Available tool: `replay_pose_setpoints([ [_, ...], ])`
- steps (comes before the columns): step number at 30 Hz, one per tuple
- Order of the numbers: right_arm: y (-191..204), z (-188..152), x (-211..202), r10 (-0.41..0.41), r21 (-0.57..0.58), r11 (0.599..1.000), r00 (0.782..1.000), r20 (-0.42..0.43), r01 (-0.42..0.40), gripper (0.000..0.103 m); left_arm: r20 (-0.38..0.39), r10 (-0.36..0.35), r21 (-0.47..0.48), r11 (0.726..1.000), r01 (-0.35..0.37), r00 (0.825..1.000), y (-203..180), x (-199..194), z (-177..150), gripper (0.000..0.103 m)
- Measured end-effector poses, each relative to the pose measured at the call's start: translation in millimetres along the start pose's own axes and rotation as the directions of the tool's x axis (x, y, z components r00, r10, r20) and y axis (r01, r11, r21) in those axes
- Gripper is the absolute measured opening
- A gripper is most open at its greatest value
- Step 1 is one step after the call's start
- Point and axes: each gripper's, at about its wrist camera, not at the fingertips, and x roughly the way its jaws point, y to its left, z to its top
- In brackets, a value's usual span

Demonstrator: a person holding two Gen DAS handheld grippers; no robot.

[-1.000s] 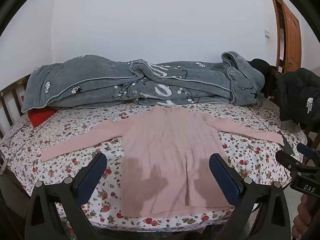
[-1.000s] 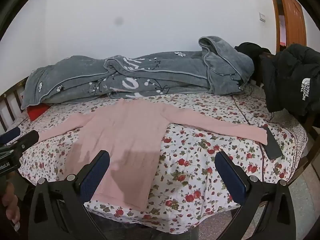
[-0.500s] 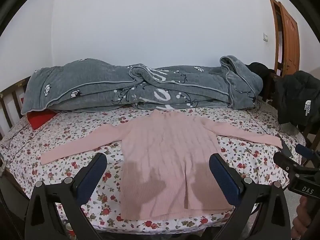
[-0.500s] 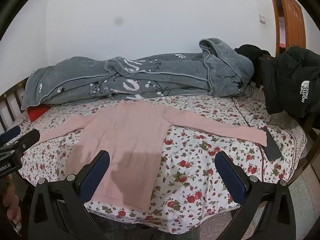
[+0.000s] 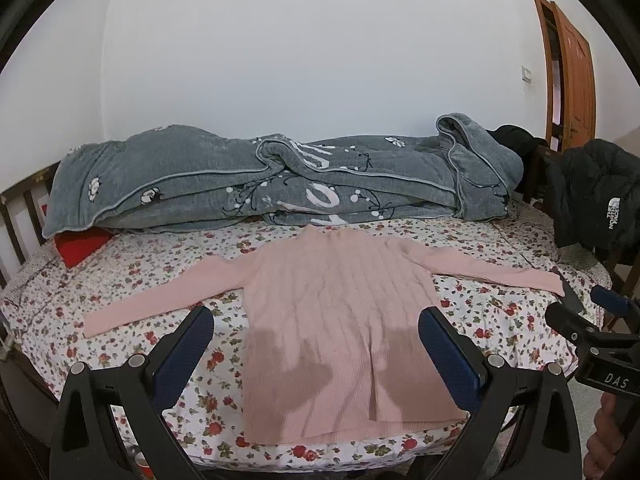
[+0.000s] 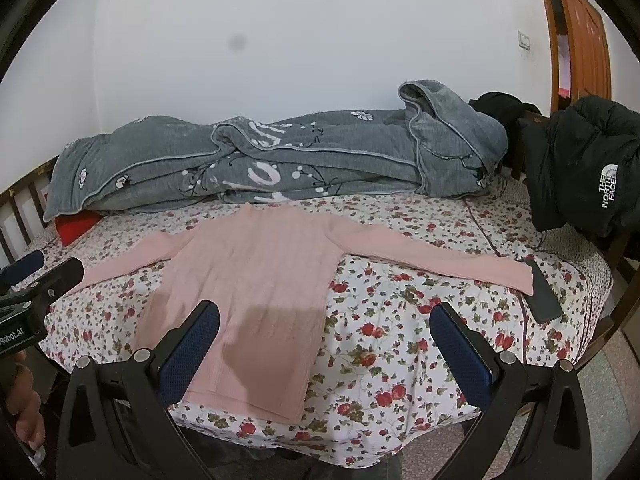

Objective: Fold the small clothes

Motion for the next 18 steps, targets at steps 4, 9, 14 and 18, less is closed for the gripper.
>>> replay_pose_setpoints([
  [4, 2.9, 2.7, -2.4, -0.001, 0.004, 1.000, 1.000, 0.005, 0.001, 0.103, 0.005, -0.004, 0.002, 1.000, 0.004, 1.000, -0.6, -2.2, 0.4, 0.103],
  [9, 3.3, 2.4, -2.5, -0.002, 0.000, 1.000, 1.000, 0.006, 0.002, 0.103, 0.004, -0.003, 0.000, 1.000, 0.003, 1.000, -1.3, -3.2, 0.7, 0.103],
  [14, 3.1, 3.2, -3.2, 0.002, 0.003, 1.000, 1.000, 0.006, -0.002, 0.103, 0.003, -0.005, -0.004, 1.000, 0.005, 1.000, -1.7, -3.6, 0.4, 0.103],
  [18, 3.4, 2.6, -3.8, 0.003, 0.001, 1.000, 1.000, 0.007, -0.003, 0.103, 0.002, -0.007, -0.008, 1.000, 0.007, 1.000, -1.4, -3.4, 0.5, 0.103],
])
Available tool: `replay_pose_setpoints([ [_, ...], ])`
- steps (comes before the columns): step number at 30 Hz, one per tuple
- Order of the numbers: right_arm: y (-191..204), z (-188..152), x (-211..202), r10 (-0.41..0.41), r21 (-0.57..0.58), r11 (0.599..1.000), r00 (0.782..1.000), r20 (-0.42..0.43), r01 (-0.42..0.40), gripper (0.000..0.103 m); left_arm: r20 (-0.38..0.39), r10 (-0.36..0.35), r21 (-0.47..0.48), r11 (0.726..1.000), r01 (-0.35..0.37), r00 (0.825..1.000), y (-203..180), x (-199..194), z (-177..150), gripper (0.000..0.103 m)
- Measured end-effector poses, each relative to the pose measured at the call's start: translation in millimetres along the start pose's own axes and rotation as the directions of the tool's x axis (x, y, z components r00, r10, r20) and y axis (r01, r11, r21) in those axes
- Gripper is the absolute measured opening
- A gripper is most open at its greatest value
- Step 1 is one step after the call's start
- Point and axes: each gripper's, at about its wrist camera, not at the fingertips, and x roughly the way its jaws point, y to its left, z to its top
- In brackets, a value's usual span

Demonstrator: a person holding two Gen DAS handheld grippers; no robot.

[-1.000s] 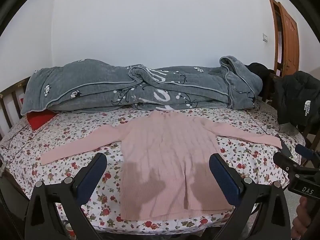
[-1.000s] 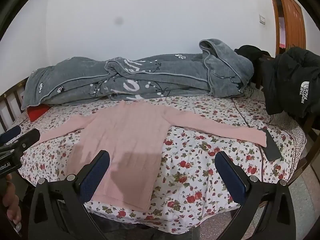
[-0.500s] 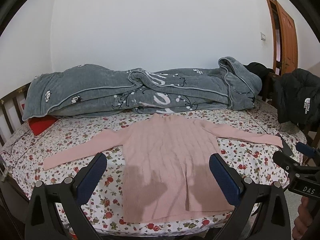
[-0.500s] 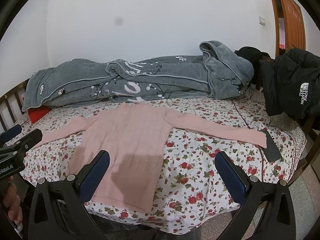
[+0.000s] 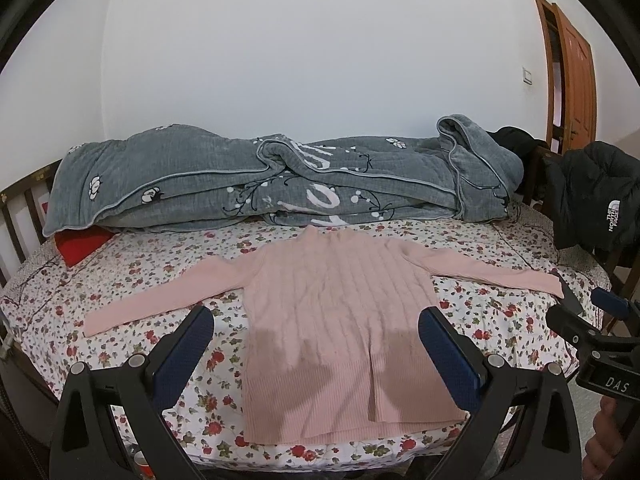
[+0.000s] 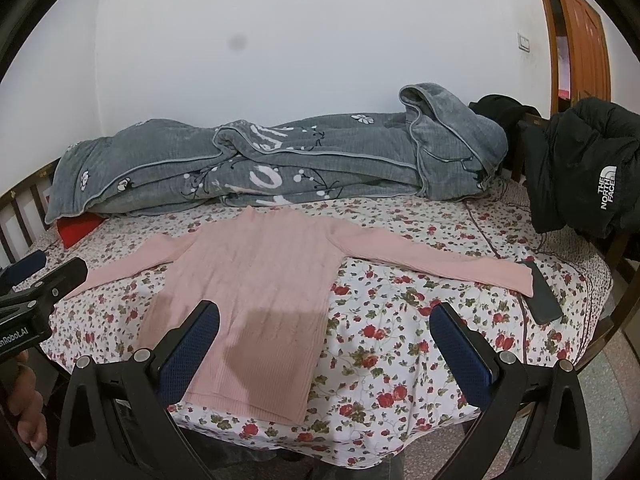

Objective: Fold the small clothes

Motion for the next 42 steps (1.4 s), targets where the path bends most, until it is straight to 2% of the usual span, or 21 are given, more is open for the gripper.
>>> replay_pose_setpoints([
  [42, 11.1, 0.8, -5.2, 0.005, -0.015, 1.000, 1.000, 0.012, -0.005, 0.103, -0.001, -0.022, -0.026, 0.999, 0.022, 1.000, 8.6, -1.4, -3.9, 0.103],
])
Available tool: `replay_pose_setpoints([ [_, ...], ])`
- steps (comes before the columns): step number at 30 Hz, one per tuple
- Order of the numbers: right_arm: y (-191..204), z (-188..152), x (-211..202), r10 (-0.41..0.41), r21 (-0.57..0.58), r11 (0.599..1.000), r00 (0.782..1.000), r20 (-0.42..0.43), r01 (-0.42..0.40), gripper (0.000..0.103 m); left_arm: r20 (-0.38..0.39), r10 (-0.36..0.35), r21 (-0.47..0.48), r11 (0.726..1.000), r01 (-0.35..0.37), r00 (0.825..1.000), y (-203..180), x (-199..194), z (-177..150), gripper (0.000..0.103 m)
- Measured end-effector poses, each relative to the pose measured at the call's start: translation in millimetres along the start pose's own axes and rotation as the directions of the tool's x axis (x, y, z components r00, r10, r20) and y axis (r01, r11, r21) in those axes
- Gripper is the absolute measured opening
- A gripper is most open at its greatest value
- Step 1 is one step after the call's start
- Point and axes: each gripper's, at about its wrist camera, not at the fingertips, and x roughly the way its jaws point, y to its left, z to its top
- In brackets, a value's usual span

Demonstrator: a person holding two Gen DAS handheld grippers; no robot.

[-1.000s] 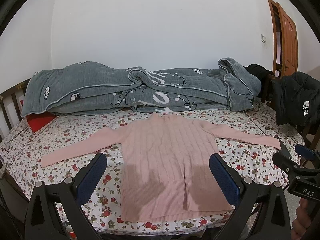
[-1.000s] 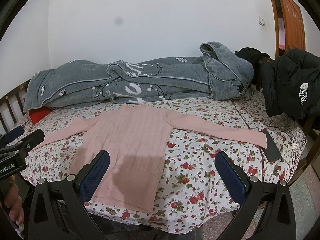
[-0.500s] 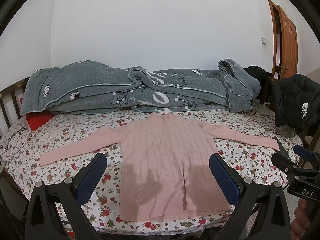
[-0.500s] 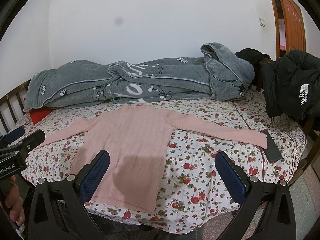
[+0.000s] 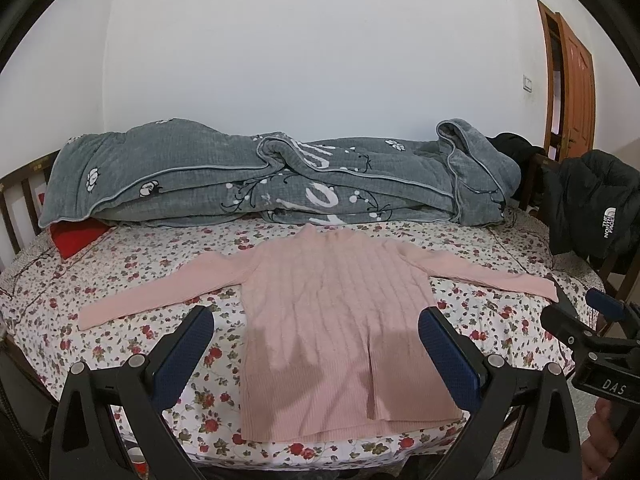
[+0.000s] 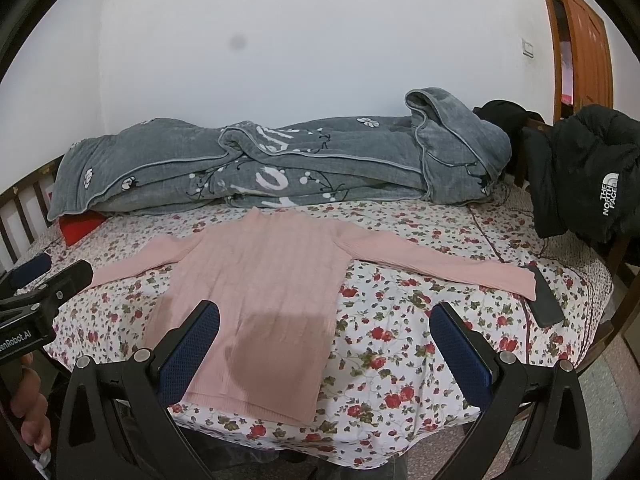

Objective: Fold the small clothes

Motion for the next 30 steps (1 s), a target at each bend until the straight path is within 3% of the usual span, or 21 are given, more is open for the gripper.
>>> replay_pose_setpoints([
  [9, 11.9, -5.5, 6.8, 0.005, -0.026, 1.000, 1.000, 0.006, -0.005, 0.103, -0.014, 0.009, -0.010, 1.000, -0.009, 1.000, 15.6, 14.9, -5.1, 0.103],
  [18, 33.5, -17.5, 39.7, 0.030, -0.045, 0.999, 0.999, -0.026, -0.031, 0.103, -0.072, 0.061, -0.033, 0.997, -0.064, 0.996, 47.8, 55.6, -30.8, 0.103],
  [24, 51.8, -31.2, 80.5, 0.050, -0.066, 0.996, 0.997, -0.064, -0.054, 0.103, -0.147, 0.090, -0.072, 0.992, -0.102, 0.985, 88.3, 92.4, -56.5, 0.103],
  [30, 72.4, -43.3, 118.7, 0.004, -0.124, 0.992, 0.996, -0.093, -0.016, 0.103, -0.212, 0.089, -0.147, 0.982, -0.122, 0.973, 135.2, 127.2, -80.4, 0.103],
])
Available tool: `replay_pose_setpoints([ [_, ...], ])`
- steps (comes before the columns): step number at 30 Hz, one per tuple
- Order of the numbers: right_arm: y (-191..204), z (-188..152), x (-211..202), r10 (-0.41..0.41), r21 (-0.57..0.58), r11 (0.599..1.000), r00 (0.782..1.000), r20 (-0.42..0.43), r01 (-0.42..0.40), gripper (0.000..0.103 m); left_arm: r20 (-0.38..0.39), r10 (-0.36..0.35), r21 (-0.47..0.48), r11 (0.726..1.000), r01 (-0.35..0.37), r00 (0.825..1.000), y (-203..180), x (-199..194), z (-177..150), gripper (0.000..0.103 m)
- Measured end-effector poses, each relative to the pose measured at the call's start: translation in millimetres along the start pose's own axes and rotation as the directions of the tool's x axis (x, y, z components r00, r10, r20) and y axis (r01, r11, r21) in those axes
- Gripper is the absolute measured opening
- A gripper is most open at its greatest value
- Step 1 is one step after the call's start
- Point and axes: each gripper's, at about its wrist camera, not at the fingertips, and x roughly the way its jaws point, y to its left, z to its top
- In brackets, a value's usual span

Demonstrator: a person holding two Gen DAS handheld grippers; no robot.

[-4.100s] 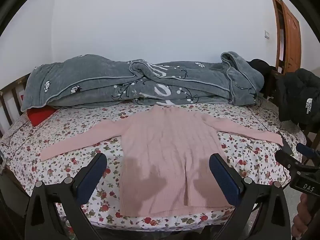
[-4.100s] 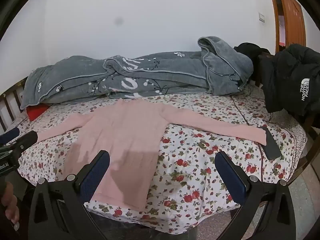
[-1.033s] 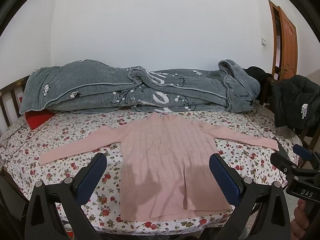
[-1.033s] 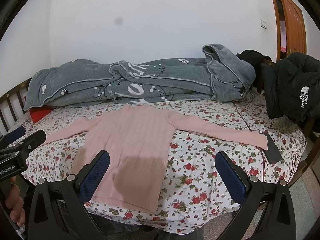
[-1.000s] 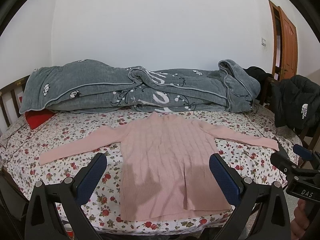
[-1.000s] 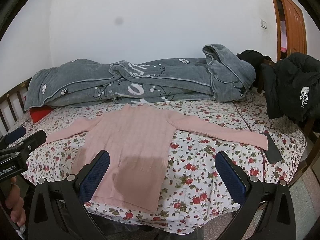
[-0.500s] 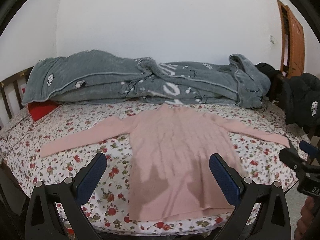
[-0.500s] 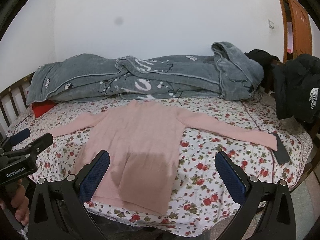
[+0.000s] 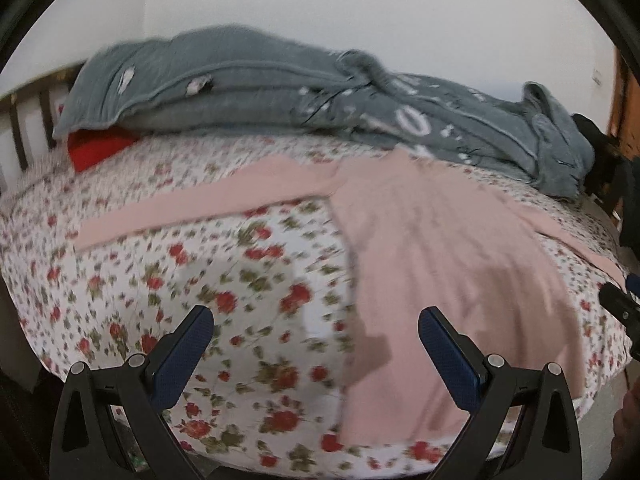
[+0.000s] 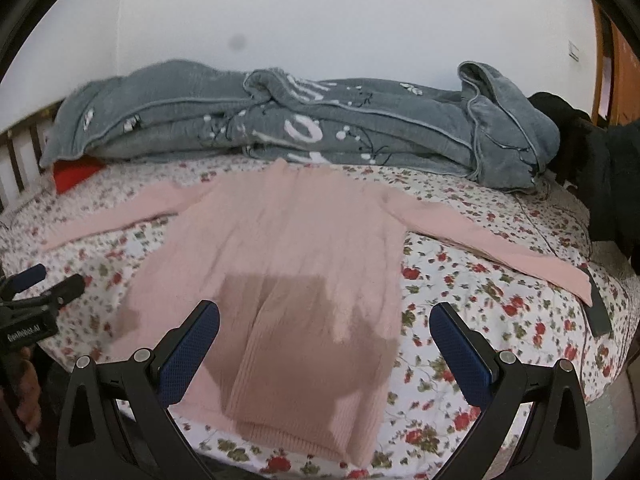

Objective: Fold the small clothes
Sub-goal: 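Reach the left tool to the sweater sleeve cuff and grasp it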

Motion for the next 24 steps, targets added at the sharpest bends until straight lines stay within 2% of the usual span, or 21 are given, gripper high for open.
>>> replay_pose_setpoints([
  [3, 4.7, 1.0, 17.3, 0.020, -0.007, 1.000, 1.000, -0.018, -0.020, 0.103, -0.023, 0.032, -0.041, 0.999, -0.033, 0.999, 22.2, 18.4, 0.6, 0.102],
  [9, 14.1, 11.1, 41.6, 0.025, -0.046, 0.999, 0.999, -0.030, -0.026, 0.103, -0.038, 0.042, -0.133, 0.990, -0.047, 0.998, 70.9, 45.5, 12.7, 0.102],
  [12, 15.7, 19.9, 52.5, 0.028, -0.062, 0.998, 0.999, -0.029, -0.030, 0.103, -0.025, 0.082, -0.207, 0.975, -0.085, 0.996, 107.9, 57.3, 23.4, 0.102],
  [14, 14.7, 25.6, 61.3, 0.060, -0.058, 0.996, 0.996, -0.064, -0.064, 0.103, -0.031, 0.099, -0.243, 0.965, -0.103, 0.995, 129.3, 63.8, 27.8, 0.102],
  [16, 13.8, 30.5, 70.4, 0.093, -0.046, 0.994, 0.992, -0.088, -0.098, 0.102, -0.037, 0.113, -0.300, 0.946, -0.119, 0.993, 157.4, 71.9, 32.1, 0.102],
  [18, 13.6, 34.2, 76.3, 0.106, -0.045, 0.993, 0.991, -0.087, -0.110, 0.102, -0.036, 0.130, -0.377, 0.917, -0.134, 0.991, 188.1, 77.8, 34.0, 0.094],
  [22, 14.8, 39.4, 87.6, 0.109, -0.058, 0.992, 0.990, -0.088, -0.114, 0.102, -0.027, 0.119, -0.485, 0.867, -0.117, 0.992, 231.4, 90.5, 36.2, 0.087],
  [24, 14.4, 41.0, 95.2, 0.105, -0.058, 0.992, 0.990, -0.095, -0.111, 0.102, -0.028, 0.118, -0.522, 0.845, -0.115, 0.993, 245.8, 95.7, 35.7, 0.075],
])
